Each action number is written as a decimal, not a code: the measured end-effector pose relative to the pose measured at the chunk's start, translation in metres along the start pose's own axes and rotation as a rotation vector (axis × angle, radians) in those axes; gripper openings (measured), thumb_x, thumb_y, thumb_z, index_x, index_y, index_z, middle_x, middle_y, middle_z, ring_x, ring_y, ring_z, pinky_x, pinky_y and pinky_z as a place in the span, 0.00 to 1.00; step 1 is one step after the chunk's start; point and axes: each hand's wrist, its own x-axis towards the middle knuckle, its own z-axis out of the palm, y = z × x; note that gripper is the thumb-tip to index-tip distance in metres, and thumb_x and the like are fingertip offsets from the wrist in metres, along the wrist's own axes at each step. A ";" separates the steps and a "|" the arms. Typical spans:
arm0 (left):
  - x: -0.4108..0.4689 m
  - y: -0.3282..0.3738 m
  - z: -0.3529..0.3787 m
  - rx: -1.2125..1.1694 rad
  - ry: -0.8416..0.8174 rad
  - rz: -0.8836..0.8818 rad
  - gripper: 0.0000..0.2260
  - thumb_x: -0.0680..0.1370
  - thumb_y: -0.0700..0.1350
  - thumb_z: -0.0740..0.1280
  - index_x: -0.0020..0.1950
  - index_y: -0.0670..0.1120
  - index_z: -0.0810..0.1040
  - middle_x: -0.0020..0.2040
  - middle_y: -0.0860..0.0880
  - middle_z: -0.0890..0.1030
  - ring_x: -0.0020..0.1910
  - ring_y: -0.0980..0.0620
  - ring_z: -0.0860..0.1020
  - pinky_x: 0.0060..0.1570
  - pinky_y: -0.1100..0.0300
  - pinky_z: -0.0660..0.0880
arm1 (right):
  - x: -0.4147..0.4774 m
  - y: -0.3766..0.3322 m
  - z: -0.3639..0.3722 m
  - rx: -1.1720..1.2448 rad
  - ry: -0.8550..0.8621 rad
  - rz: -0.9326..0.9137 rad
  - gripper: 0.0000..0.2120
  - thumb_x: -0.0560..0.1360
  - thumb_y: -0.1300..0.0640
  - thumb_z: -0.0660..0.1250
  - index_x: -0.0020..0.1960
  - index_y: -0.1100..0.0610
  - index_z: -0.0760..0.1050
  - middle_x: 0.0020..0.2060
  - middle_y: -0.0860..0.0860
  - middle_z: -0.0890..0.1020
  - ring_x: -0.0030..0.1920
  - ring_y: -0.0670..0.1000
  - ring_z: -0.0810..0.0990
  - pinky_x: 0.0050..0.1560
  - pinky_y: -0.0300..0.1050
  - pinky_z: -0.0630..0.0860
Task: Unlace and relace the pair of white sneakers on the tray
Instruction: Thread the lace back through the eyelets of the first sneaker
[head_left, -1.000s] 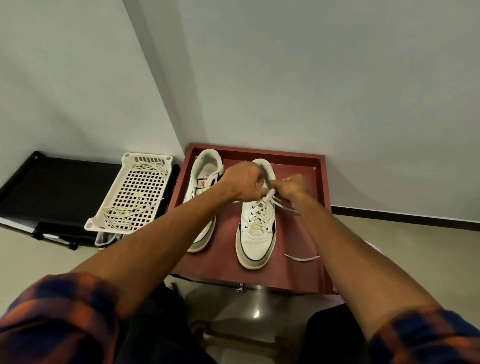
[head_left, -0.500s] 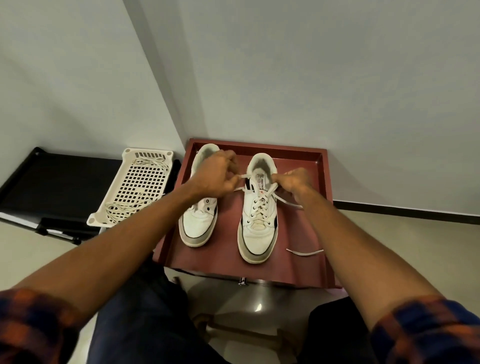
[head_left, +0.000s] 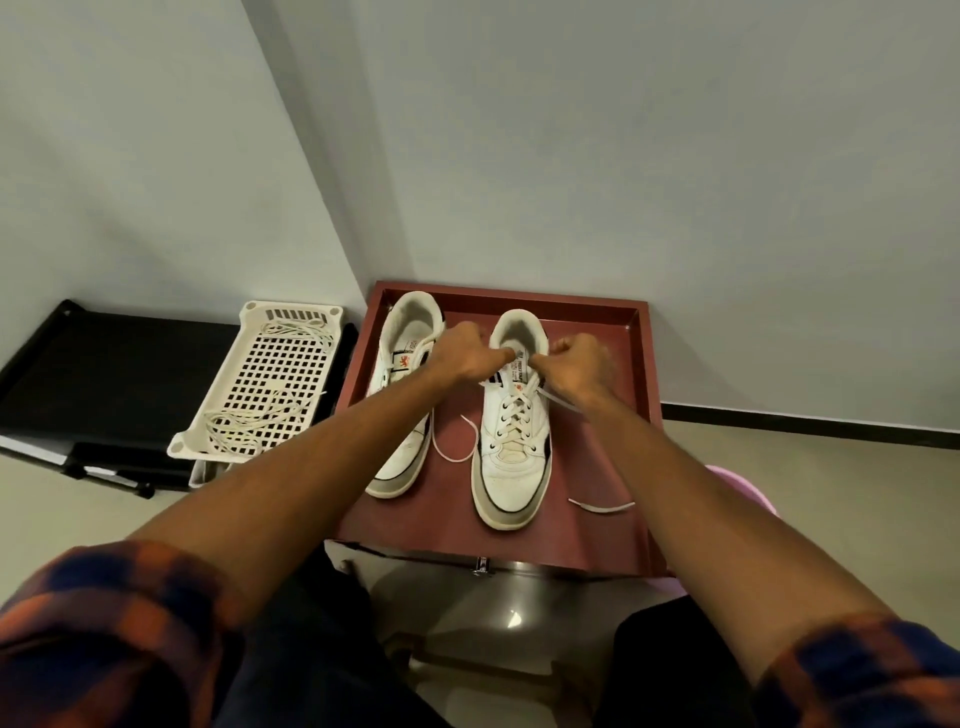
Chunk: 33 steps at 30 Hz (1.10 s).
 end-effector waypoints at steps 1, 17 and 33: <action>0.005 0.005 0.002 0.001 -0.021 -0.031 0.25 0.75 0.58 0.71 0.61 0.40 0.79 0.58 0.44 0.82 0.56 0.44 0.81 0.53 0.53 0.77 | -0.003 -0.002 -0.001 -0.043 0.029 -0.064 0.12 0.72 0.48 0.78 0.50 0.55 0.85 0.41 0.47 0.85 0.43 0.49 0.82 0.44 0.42 0.74; 0.008 0.011 0.000 -0.416 -0.187 -0.327 0.10 0.70 0.30 0.67 0.30 0.38 0.75 0.20 0.45 0.72 0.14 0.54 0.66 0.18 0.70 0.59 | 0.021 -0.026 0.004 -0.393 -0.624 -0.322 0.11 0.68 0.56 0.73 0.45 0.63 0.80 0.41 0.58 0.84 0.43 0.57 0.84 0.44 0.53 0.81; 0.019 0.009 0.021 -0.653 0.006 -0.343 0.07 0.66 0.28 0.66 0.30 0.38 0.74 0.22 0.43 0.71 0.19 0.49 0.70 0.26 0.59 0.67 | 0.027 -0.030 -0.012 -0.259 -0.817 -0.254 0.13 0.73 0.62 0.70 0.30 0.56 0.77 0.27 0.48 0.78 0.30 0.45 0.75 0.36 0.41 0.70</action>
